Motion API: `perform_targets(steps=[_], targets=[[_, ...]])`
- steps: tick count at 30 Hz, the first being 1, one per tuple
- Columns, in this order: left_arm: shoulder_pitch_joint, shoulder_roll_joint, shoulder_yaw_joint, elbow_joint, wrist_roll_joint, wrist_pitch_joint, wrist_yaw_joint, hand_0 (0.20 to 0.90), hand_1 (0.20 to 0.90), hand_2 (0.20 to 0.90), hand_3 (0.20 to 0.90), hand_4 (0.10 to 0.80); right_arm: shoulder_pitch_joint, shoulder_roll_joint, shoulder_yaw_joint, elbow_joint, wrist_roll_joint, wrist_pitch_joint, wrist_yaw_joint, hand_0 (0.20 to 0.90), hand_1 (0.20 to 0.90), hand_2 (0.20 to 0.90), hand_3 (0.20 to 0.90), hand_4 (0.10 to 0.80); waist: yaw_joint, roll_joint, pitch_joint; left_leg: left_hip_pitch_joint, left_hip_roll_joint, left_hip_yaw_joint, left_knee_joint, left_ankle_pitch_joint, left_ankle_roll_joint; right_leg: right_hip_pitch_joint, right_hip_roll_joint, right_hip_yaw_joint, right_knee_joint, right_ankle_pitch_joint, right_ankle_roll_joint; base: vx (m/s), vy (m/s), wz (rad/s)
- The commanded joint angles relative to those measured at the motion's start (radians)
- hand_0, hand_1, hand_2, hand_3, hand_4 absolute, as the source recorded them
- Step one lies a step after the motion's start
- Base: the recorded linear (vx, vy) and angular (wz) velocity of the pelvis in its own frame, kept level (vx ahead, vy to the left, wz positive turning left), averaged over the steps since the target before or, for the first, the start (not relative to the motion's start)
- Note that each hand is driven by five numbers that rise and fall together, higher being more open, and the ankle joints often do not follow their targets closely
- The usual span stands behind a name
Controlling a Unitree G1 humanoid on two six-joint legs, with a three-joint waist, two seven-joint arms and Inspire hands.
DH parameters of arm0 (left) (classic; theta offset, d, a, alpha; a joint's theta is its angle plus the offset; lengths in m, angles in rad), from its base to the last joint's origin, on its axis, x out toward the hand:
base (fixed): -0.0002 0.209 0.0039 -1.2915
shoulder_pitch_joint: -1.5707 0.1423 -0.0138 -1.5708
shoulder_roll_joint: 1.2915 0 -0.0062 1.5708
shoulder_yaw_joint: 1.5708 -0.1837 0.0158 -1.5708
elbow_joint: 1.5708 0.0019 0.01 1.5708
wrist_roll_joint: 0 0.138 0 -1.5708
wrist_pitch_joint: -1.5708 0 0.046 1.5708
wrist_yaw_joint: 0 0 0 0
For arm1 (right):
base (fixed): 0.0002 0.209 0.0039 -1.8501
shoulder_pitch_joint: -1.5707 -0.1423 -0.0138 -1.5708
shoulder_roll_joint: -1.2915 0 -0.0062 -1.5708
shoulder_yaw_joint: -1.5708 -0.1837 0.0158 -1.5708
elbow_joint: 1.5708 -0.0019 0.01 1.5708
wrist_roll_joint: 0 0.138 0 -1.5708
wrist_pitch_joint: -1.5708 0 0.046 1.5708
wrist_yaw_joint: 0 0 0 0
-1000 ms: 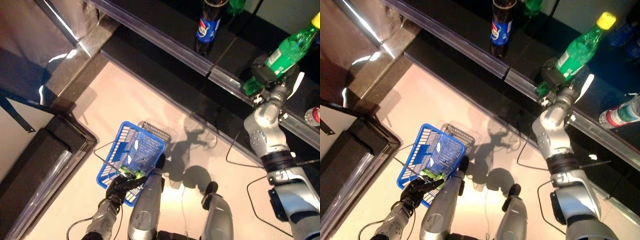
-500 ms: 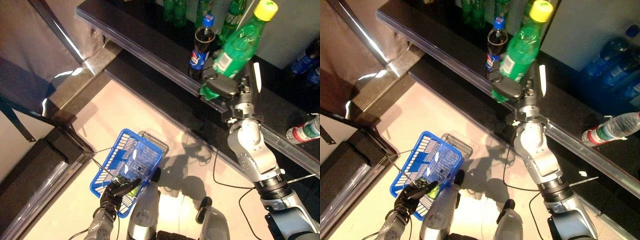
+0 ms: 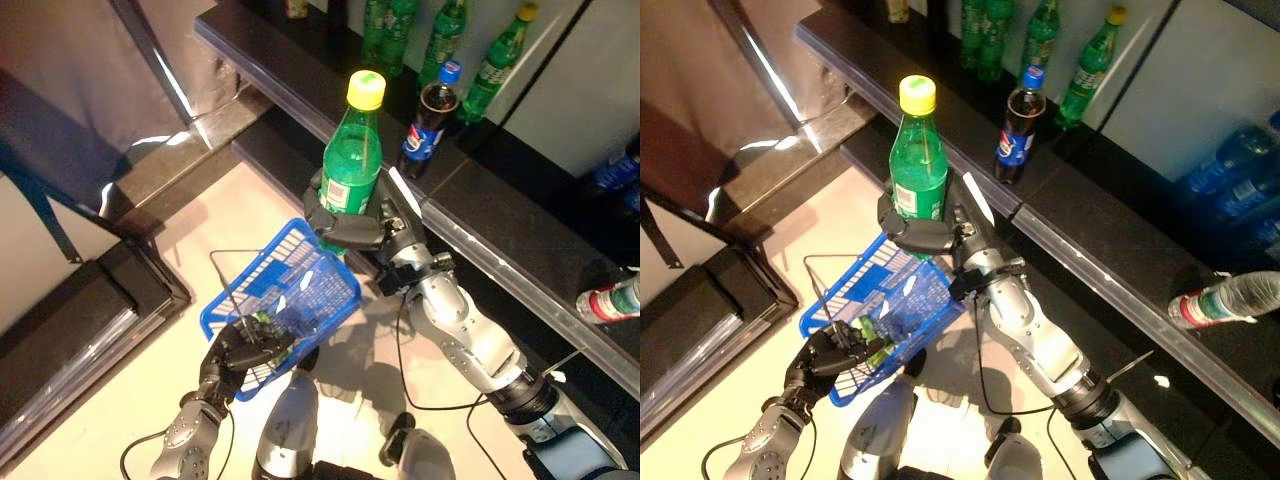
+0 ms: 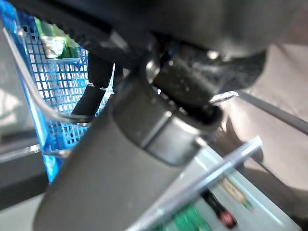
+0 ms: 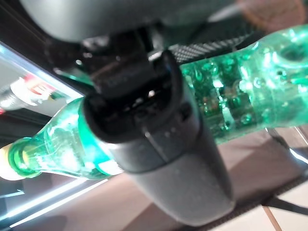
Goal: Pick up the drink and place into the basket.
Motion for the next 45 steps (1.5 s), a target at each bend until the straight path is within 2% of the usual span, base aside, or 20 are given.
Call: perform_targets(steps=[1,4,7,10,13,20,25,30,34,39,42,45], targets=[[0.001,0.084,-0.008,-0.263,-0.092,-0.131,-0.158,0.3,0.3,0.3,0.2,0.1,-0.064,0.092,0.016,-0.065,-0.038,-0.114,-0.032,0.3,0.3,0.3,0.2,0.1,0.025,0.004,-0.243,0.022,-0.021,-0.044,0.075,-0.075,0.013,-0.006,0.074,-0.038,-0.031,0.053,-0.126,0.006,-0.022,0.24],[0.003,0.095,-0.017,-0.342,-0.154,-0.077,-0.196,0.3,0.3,0.3,0.2,0.1,-0.07,0.101,0.041,-0.025,-0.032,-0.119,-0.072,0.3,0.3,0.3,0.2,0.1,0.045,0.007,-0.239,0.016,-0.028,-0.063,0.08,-0.073,0.011,0.0,0.068,-0.056,-0.032,0.056,-0.123,0.016,-0.024,0.18],[-0.001,0.107,-0.033,-0.391,-0.171,-0.062,-0.248,0.3,0.3,0.3,0.2,0.1,-0.08,0.115,0.045,0.031,-0.111,-0.124,-0.095,0.3,0.3,0.3,0.2,0.1,0.061,0.011,-0.231,0.007,-0.037,-0.082,0.087,-0.075,0.013,-0.001,0.063,-0.07,-0.026,0.056,-0.122,0.002,-0.038,0.16],[-0.015,0.108,-0.045,-0.449,-0.293,0.026,-0.303,0.3,0.3,0.3,0.2,0.1,-0.093,0.132,0.06,0.08,-0.115,-0.108,-0.122,0.3,0.3,0.3,0.2,0.1,0.076,0.017,-0.223,0.001,-0.044,-0.099,0.091,-0.073,0.012,0.002,0.056,-0.083,-0.024,0.058,-0.12,0.009,-0.024,0.18],[-0.031,0.107,-0.068,-0.488,-0.314,0.069,-0.359,0.3,0.3,0.3,0.2,0.1,-0.104,0.166,0.082,0.169,-0.116,-0.109,-0.13,0.3,0.3,0.3,0.2,0.1,0.085,0.022,-0.215,-0.004,-0.05,-0.115,0.095,-0.074,0.012,0.003,0.052,-0.09,-0.022,0.058,-0.119,0.014,-0.032,0.12],[-0.084,0.122,-0.115,-0.568,-0.331,0.088,-0.422,0.3,0.3,0.3,0.2,0.1,-0.094,0.22,0.133,0.344,-0.144,-0.108,-0.131,0.3,0.3,0.3,0.2,0.1,0.098,0.035,-0.195,-0.02,-0.057,-0.133,0.102,-0.071,0.008,-0.005,0.043,-0.103,-0.014,0.059,-0.116,-0.001,-0.024,0.06],[-0.102,0.131,-0.108,-0.607,-0.354,0.128,-0.476,0.3,0.3,0.3,0.2,0.1,-0.049,0.258,0.141,0.515,-0.132,-0.079,-0.131,0.3,0.3,0.3,0.2,0.1,0.106,0.042,-0.175,-0.031,-0.063,-0.137,0.113,-0.079,0.006,-0.012,0.032,-0.107,-0.003,0.053,-0.113,-0.015,-0.043,0.14],[-0.114,0.132,-0.113,-0.608,-0.377,0.148,-0.5,0.3,0.3,0.3,0.2,0.1,-0.037,0.29,0.151,0.659,-0.154,-0.094,-0.124,0.3,0.3,0.3,0.2,0.1,0.108,0.051,-0.161,-0.039,-0.066,-0.139,0.11,-0.078,0.004,-0.017,0.032,-0.106,-0.007,0.057,-0.111,-0.018,-0.023,-0.02],[-0.108,0.113,-0.104,-0.611,-0.408,0.176,-0.524,0.3,0.3,0.3,0.2,0.1,-0.014,0.303,0.161,0.798,-0.18,-0.09,-0.11,0.3,0.3,0.3,0.2,0.1,0.11,0.062,-0.151,-0.046,-0.071,-0.134,0.107,-0.082,0.007,-0.027,0.028,-0.101,-0.008,0.058,-0.109,-0.029,-0.004,-0.01],[-0.11,0.11,-0.103,-0.639,-0.423,0.167,-0.555,0.3,0.3,0.3,0.2,0.1,-0.013,0.303,0.156,0.935,-0.269,-0.103,-0.064,0.3,0.3,0.3,0.2,0.1,0.116,0.076,-0.135,-0.059,-0.08,-0.132,0.109,-0.083,0.012,-0.039,0.023,-0.102,-0.001,0.058,-0.107,-0.054,-0.003,0.0],[-0.122,0.11,-0.098,-0.658,-0.44,0.177,-0.565,0.3,0.3,0.3,0.2,0.1,-0.022,0.307,0.154,1.044,-0.316,-0.065,-0.013,0.3,0.3,0.3,0.2,0.1,0.125,0.082,-0.132,-0.061,-0.084,-0.131,0.108,-0.081,0.012,-0.038,0.018,-0.108,-0.001,0.061,-0.104,0.0,0.0,0.0],[-0.136,0.107,-0.098,-0.689,-0.442,0.197,-0.571,0.3,0.3,0.3,0.2,0.1,-0.043,0.305,0.159,1.217,-0.419,0.05,0.019,0.3,0.3,0.3,0.2,0.1,0.141,0.081,-0.127,-0.064,-0.087,-0.136,0.105,-0.079,0.015,-0.035,0.018,-0.117,-0.006,0.063,-0.101,-0.006,-0.017,0.02]])
